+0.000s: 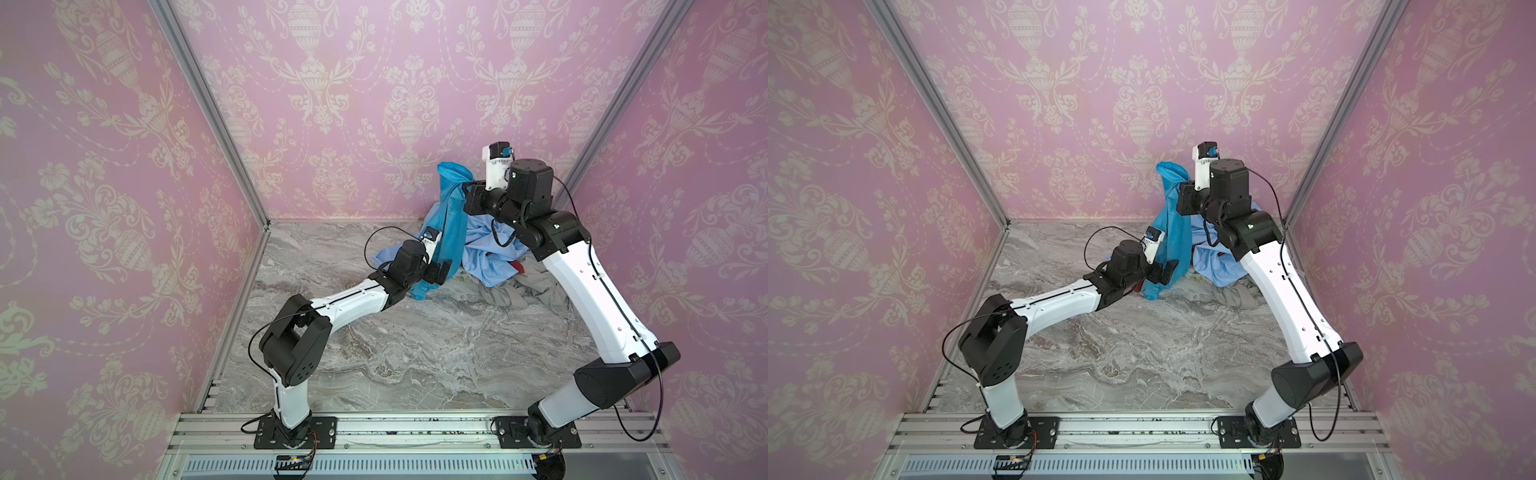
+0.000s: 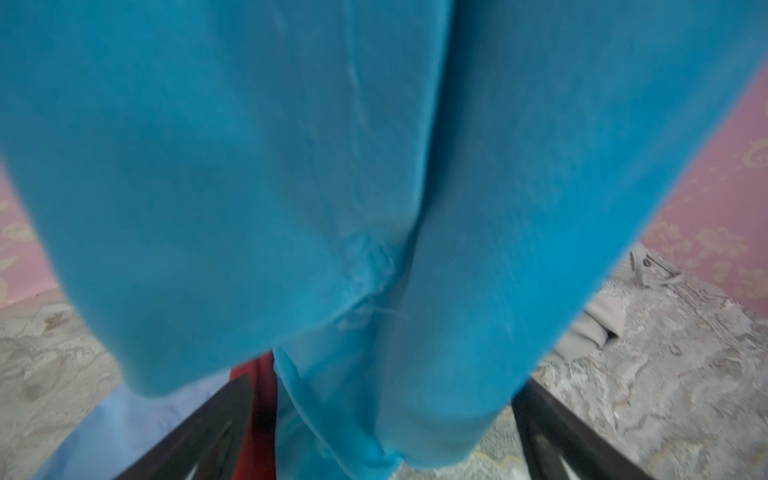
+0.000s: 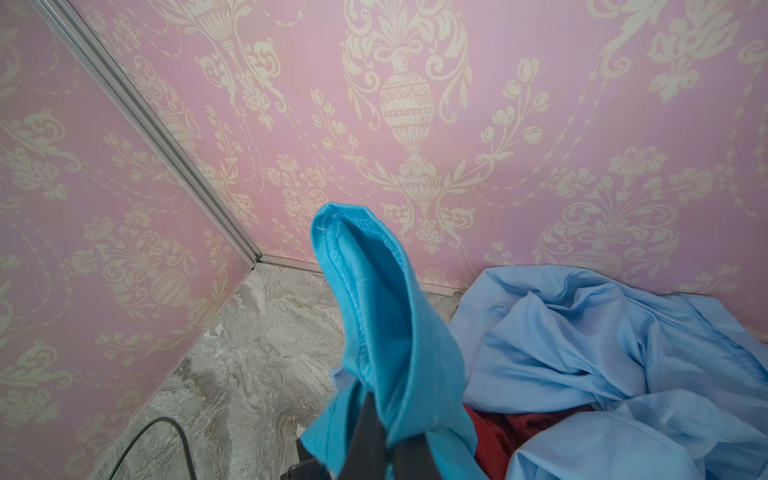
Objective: Pick out a specific cloth from the pile
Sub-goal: 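Raise the teal cloth with the right gripper while the left gripper reaches toward it, then grasp the teal cloth with the left gripper and release it from the right gripper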
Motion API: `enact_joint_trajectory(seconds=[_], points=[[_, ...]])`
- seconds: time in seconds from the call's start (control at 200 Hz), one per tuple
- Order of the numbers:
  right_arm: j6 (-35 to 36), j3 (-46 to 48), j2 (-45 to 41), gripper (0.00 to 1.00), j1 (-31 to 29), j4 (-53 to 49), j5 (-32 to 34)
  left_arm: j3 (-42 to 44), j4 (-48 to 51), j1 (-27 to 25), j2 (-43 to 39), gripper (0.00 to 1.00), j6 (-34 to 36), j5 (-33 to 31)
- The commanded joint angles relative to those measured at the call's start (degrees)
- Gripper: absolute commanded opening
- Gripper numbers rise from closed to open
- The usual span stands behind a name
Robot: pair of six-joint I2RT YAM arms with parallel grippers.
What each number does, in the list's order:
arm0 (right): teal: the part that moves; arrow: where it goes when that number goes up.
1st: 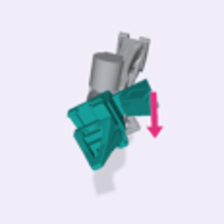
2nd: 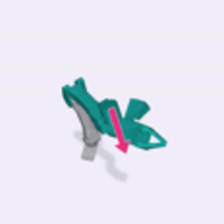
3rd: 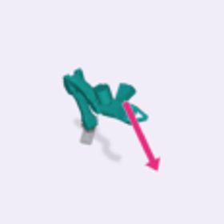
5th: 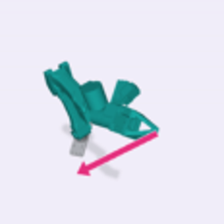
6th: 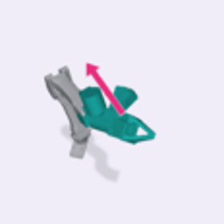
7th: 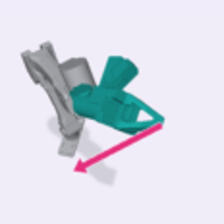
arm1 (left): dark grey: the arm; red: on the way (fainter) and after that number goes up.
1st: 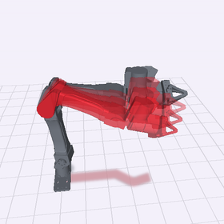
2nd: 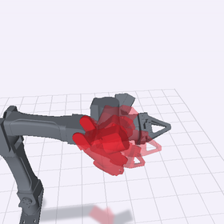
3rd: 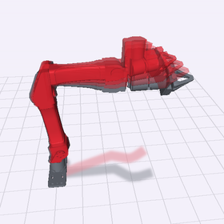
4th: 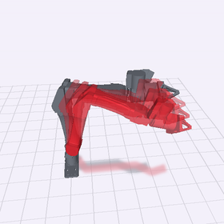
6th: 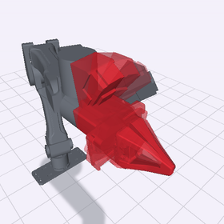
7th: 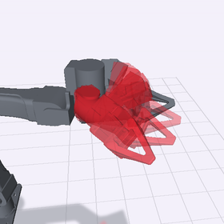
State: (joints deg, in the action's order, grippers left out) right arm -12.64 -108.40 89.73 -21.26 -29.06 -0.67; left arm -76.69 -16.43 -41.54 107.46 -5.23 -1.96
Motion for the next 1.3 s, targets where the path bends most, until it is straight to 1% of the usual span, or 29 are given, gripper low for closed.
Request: enact_joint_trajectory(seconds=[0.0, 0.13, 0.19, 0.265, 0.325, 0.405, 0.44, 0.5, 0.67, 0.801, 0.901, 1.121, 1.186, 1.246, 1.296], points=[[-0.89, 1.57, -3.41, 0.0, -0.11, 1.64, -0.12, -3.06, -7.86, -0.43, 4.27, 0.99, 4.03, -4.31], [-0.93, 2.8, -4.46, 0.0, 0.03, 1.36, 0.1, -4.93, -13.12, -0.45, 6.76, 0.98, 5.22, -3.67], [-1.23, 3.68, -4.8, 0.0, 0.1, 1.65, -0.1, -5.53, -15.79, -0.44, 7.46, 0.92, 6.02, -3.21], [-1.95, 4.81, -5.18, 0.0, 0.45, 2.15, -0.65, -5.84, -18.74, -0.4, 7.95, 0.75, 7.18, -1.74], [-2.79, 5.83, -5.51, 0.0, 1.0, 2.76, -1.33, -5.76, -20.89, -0.41, 7.86, 0.56, 7.82, 0.33], [-4.96, 7.54, -5.73, 0.0, 2.25, 4.27, -2.52, -5.67, -22.59, -0.43, 7.6, 0.35, 8.27, 3.23], [-5.99, 8.45, -5.91, 0.0, 2.91, 5.16, -3.18, -5.67, -22.93, -0.4, 7.43, 0.24, 8.14, 4.1], [-7.18, 10.16, -6.11, 0.0, 3.78, 6.42, -4.0, -5.22, -23.63, -0.36, 6.84, 0.0, 7.67, 4.81], [-9.39, 14.58, -6.6, 0.0, 6.66, 8.37, -5.09, -3.7, -22.42, -0.17, 3.77, 0.0, 7.12, 5.01], [-10.63, 18.8, -7.34, 0.0, 8.35, 10.14, -4.63, -2.56, -21.46, -0.1, 0.72, 0.0, 7.43, 5.03], [-12.21, 23.04, -7.9, 0.0, 9.27, 12.55, -5.43, -1.98, -21.29, 0.58, -1.23, 0.0, 6.11, 5.98], [-13.46, 30.11, -8.24, 0.0, 9.48, 15.66, -7.33, -5.12, -17.11, 1.03, -4.14, 0.0, 4.04, 6.96], [-13.25, 31.78, -8.59, 0.12, 9.56, 16.26, -7.49, -6.63, -15.26, 1.03, -4.52, 0.0, 3.59, 6.9], [-12.59, 33.16, -8.91, 0.26, 9.64, 16.86, -8.14, -7.69, -14.03, 1.07, -4.8, 0.0, 3.27, 6.43], [-12.34, 34.32, -9.31, 0.36, 9.73, 17.46, -8.21, -8.57, -12.92, 1.12, -4.99, 0.0, 2.88, 6.09]])
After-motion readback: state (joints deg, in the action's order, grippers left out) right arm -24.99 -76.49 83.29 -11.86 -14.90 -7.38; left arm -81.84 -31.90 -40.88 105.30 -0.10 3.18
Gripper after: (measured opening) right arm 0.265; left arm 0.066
